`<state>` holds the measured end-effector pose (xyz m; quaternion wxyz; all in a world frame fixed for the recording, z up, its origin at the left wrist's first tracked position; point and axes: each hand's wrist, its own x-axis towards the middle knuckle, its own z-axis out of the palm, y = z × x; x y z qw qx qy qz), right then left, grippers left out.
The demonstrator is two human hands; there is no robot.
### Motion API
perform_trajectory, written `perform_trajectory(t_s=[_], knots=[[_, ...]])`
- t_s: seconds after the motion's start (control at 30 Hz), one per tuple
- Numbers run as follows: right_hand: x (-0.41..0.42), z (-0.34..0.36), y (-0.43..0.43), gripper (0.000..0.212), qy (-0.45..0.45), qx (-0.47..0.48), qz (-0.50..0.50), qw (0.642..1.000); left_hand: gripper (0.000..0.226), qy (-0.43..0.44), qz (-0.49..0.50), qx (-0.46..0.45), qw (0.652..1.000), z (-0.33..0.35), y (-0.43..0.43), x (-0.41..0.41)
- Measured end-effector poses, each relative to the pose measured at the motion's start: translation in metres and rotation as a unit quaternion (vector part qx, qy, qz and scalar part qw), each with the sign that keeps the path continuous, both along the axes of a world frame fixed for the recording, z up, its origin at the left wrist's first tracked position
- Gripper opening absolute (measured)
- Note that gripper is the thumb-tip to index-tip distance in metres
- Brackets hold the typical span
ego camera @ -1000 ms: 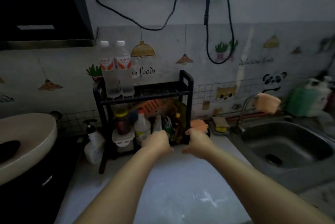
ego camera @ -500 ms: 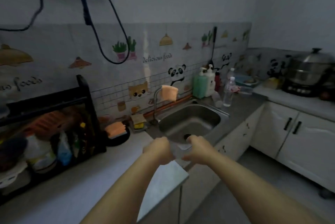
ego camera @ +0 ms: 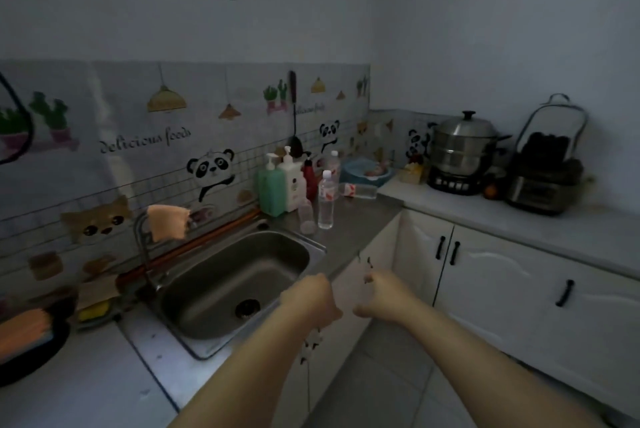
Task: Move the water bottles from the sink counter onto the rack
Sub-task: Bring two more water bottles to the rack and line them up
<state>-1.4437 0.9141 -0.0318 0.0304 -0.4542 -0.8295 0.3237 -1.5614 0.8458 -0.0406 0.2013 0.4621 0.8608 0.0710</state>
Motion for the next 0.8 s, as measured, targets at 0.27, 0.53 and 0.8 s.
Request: perform_trajectory(t_s=[0.27, 0.53, 0.8], knots=[[0.005, -0.019, 0.127, 0.060, -0.002, -0.006, -0.030, 1.000, 0.049, -0.009, -0.075, 0.006, 0.997, -0.014, 0.138, 0.005], [-0.041, -0.013, 0.266, 0.057, -0.016, -0.001, -0.047, 0.999, 0.054, -0.006, -0.062, 0.003, 0.998, -0.022, 0.294, -0.051], [-0.100, -0.014, 0.391, 0.060, -0.009, 0.004, -0.020, 1.000, 0.050, -0.002, -0.053, 0.014, 0.998, -0.032, 0.416, -0.106]])
